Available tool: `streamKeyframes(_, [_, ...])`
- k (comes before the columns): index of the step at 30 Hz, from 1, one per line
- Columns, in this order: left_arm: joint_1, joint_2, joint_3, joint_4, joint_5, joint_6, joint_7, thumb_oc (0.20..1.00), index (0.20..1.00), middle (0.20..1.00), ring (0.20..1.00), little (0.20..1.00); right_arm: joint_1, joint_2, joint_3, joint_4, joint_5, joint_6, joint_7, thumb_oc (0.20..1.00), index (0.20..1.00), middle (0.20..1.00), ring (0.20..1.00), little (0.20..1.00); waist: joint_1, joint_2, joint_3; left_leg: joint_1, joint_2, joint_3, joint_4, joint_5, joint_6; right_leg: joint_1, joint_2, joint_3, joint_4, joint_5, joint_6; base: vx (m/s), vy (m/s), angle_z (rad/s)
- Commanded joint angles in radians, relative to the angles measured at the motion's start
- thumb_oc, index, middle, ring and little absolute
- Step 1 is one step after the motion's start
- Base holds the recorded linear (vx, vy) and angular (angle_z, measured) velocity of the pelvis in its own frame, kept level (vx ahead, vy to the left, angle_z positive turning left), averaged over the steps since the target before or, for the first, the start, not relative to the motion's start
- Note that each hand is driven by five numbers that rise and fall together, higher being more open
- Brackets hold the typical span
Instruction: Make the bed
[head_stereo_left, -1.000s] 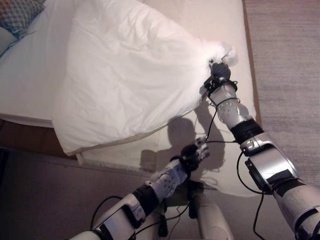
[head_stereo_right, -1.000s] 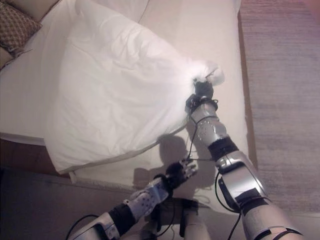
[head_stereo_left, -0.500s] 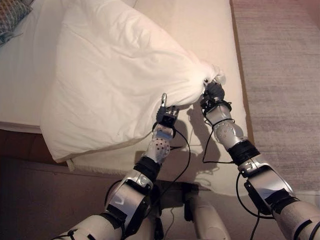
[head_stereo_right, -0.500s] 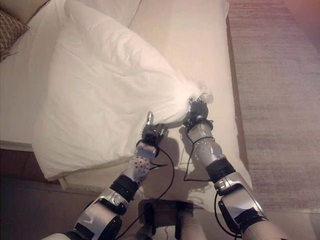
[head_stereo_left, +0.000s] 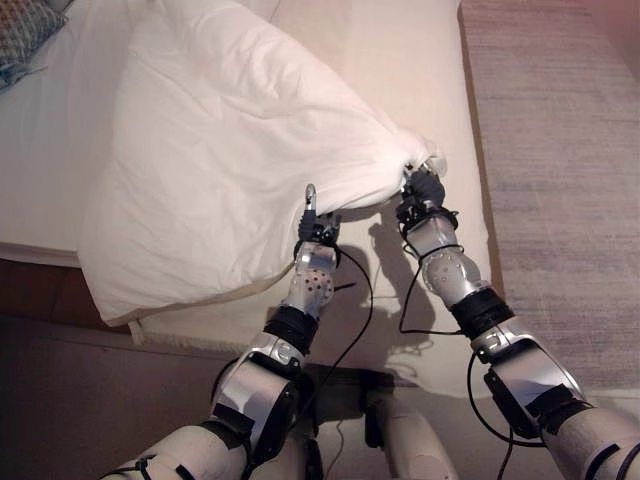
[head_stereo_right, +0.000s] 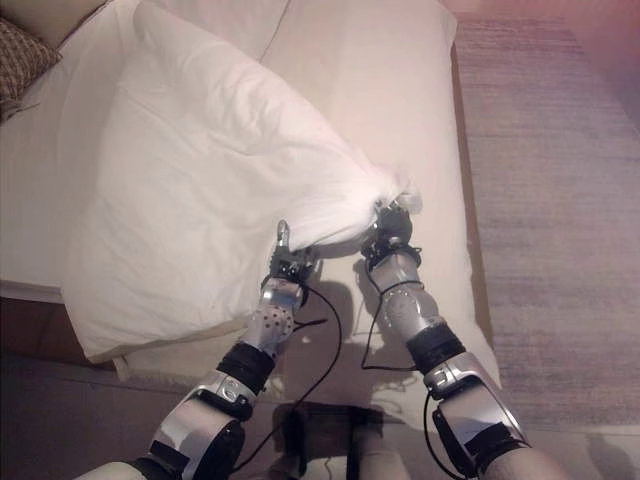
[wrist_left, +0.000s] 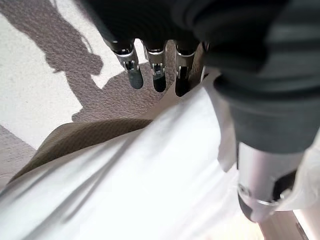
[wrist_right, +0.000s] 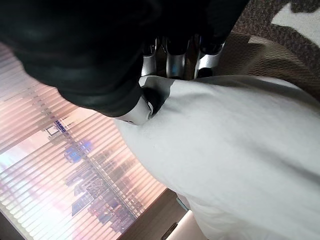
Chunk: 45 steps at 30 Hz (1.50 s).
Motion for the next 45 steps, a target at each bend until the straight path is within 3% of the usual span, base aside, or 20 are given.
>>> streamKeyframes(1, [-0.093, -0.005, 0.093, 0.108, 0.101, -0.11, 0.028, 1.0, 1.0, 1.0, 1.0, 1.0, 0.061, 0.013, -0.134, -0.096, -0.035, -0.164, -0.009, 0.2, 0.2, 0.2, 0.2, 0.2, -0.007, -0.041, -0.135, 0.053, -0.013, 0.035, 0.0, -0.102, -0.063, -0.013, -0.05, 0.046, 0.025, 0.048, 0.082, 0.03, -0.046, 0.06])
streamKeyframes(9, [-0.054, 0.054, 0.171, 0.085, 0.148, -0.138, 0.041, 1.0, 1.0, 1.0, 1.0, 1.0, 0.205, 0.057, -0.158, -0.133, -0.047, -0.168, 0.004, 0.2, 0.2, 0.2, 0.2, 0.2, -0.001, -0.036, -0.159, 0.084, 0.005, 0.013, 0.0, -0.109, -0.079, 0.007, -0.047, 0.021, 0.068, 0.004, 0.069, 0.04, -0.053, 0.11])
streamKeyframes(10, [-0.05, 0.054, 0.17, 0.085, 0.149, -0.138, 0.041, 0.906, 0.906, 0.906, 0.906, 0.906, 0.209, 0.059, -0.158, -0.134, -0.048, -0.168, 0.004, 0.2, 0.2, 0.2, 0.2, 0.2, -0.002, -0.037, -0.161, 0.085, 0.006, 0.012, 0.0, -0.11, -0.079, 0.009, -0.047, 0.02, 0.069, 0.002, 0.069, 0.03, -0.039, 0.05])
streamKeyframes(11, [-0.032, 0.065, 0.169, 0.076, 0.161, -0.137, 0.037, 0.432, 0.432, 0.432, 0.432, 0.432, 0.23, 0.066, -0.157, -0.14, -0.05, -0.163, 0.011, 0.2, 0.2, 0.2, 0.2, 0.2, -0.002, -0.036, -0.164, 0.09, 0.007, 0.01, 0.0, -0.111, -0.08, 0.013, -0.046, 0.018, 0.072, -0.001, 0.067, 0.02, -0.033, 0.04])
streamKeyframes(12, [-0.017, 0.076, 0.164, 0.071, 0.181, -0.128, 0.034, 0.2, 0.2, 0.2, 0.2, 0.2, 0.249, 0.071, -0.158, -0.141, -0.051, -0.159, 0.018, 0.2, 0.2, 0.2, 0.2, 0.2, -0.002, -0.035, -0.167, 0.094, 0.008, 0.008, 0.0, -0.111, -0.081, 0.017, -0.045, 0.015, 0.073, -0.005, 0.065, 0.05, -0.063, 0.08])
streamKeyframes(23, [0.19, 0.173, 0.076, -0.105, 0.348, -0.044, -0.088, 0.2, 0.2, 0.2, 0.2, 0.2, 0.414, 0.089, -0.182, -0.074, -0.056, -0.101, 0.116, 0.2, 0.2, 0.2, 0.2, 0.2, 0.014, 0.005, -0.2, 0.114, 0.017, -0.037, 0.0, -0.105, -0.087, 0.069, -0.036, -0.026, 0.055, -0.017, 0.05, 0.02, -0.032, 0.13])
streamKeyframes(35, [0.432, 0.171, 0.036, -0.321, 0.4, 0.01, -0.193, 0.2, 0.2, 0.2, 0.2, 0.2, 0.502, 0.127, -0.199, -0.023, -0.037, -0.048, 0.181, 0.2, 0.2, 0.2, 0.2, 0.2, 0.062, 0.032, -0.238, 0.146, 0.007, -0.098, 0.0, -0.106, -0.081, 0.154, -0.041, -0.076, 0.024, -0.032, 0.039, 0.02, -0.01, 0.14])
streamKeyframes(39, [0.478, 0.186, 0.029, -0.372, 0.46, 0.026, -0.221, 0.2, 0.2, 0.2, 0.2, 0.2, 0.522, 0.131, -0.197, -0.021, -0.029, -0.047, 0.2, 0.2, 0.2, 0.2, 0.2, 0.2, 0.082, 0.036, -0.231, 0.139, -0.005, -0.149, 0.0, -0.088, -0.075, 0.163, -0.057, -0.107, 0.017, -0.024, 0.038, -0.03, 0.035, 0.31])
streamKeyframes(41, [0.492, 0.196, 0.033, -0.386, 0.476, 0.029, -0.23, 0.2, 0.2, 0.2, 0.2, 0.2, 0.532, 0.132, -0.201, -0.024, -0.029, -0.044, 0.208, 0.2, 0.2, 0.2, 0.2, 0.2, 0.088, 0.032, -0.223, 0.122, -0.004, -0.162, 0.048, -0.107, -0.065, 0.165, -0.076, -0.119, 0.028, -0.02, 0.037, -0.03, 0.102, 0.27])
streamKeyframes(43, [0.495, 0.203, 0.032, -0.386, 0.486, 0.028, -0.238, 0.2, 0.2, 0.2, 0.2, 0.2, 0.543, 0.14, -0.207, -0.021, -0.024, -0.047, 0.209, 0.2, 0.2, 0.2, 0.2, 0.2, 0.093, 0.019, -0.221, 0.116, 0.021, -0.157, 0.083, -0.127, -0.072, 0.186, -0.094, -0.133, 0.013, -0.012, 0.041, 0.0, 0.177, 0.38])
streamKeyframes(44, [0.5, 0.21, 0.035, -0.384, 0.487, 0.017, -0.237, 0.2, 0.2, 0.2, 0.2, 0.2, 0.537, 0.14, -0.201, -0.013, -0.018, -0.047, 0.207, 0.2, 0.2, 0.2, 0.2, 0.2, 0.1, 0.004, -0.228, 0.122, 0.076, -0.162, 0.096, -0.127, -0.089, 0.204, -0.124, -0.13, -0.005, -0.002, 0.056, 0.02, 0.189, 0.44])
streamKeyframes(45, [0.5, 0.21, 0.035, -0.384, 0.487, 0.016, -0.237, 0.2, 0.2, 0.2, 0.2, 0.2, 0.538, 0.14, -0.201, -0.013, -0.018, -0.047, 0.207, 0.2, 0.2, 0.2, 0.2, 0.2, 0.101, 0.004, -0.227, 0.124, 0.077, -0.162, 0.096, -0.128, -0.089, 0.206, -0.123, -0.129, -0.006, -0.002, 0.056, 0.06, 0.485, 0.44])
